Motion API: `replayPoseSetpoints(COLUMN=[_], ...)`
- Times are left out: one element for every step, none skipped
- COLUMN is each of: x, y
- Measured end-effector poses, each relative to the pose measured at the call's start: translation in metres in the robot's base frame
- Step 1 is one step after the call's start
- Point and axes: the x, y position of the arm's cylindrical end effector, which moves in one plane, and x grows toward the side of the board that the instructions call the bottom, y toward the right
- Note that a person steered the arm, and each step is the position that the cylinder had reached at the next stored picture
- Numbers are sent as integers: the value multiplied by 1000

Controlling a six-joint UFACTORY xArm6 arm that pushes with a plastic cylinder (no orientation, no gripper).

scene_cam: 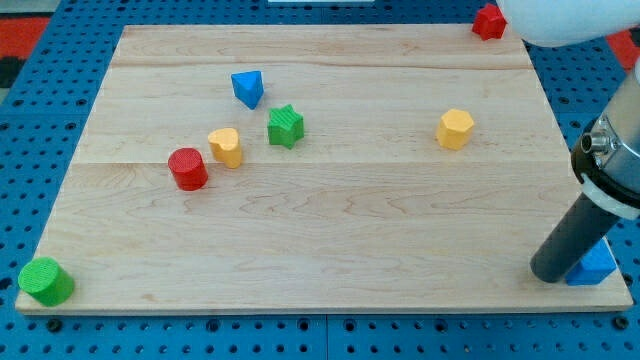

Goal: Push the green star to the top left

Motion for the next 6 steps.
replayPoseSetpoints(x=[-16,-41,-71,-101,-132,-165], y=[-12,-34,-65,-111,-146,-186])
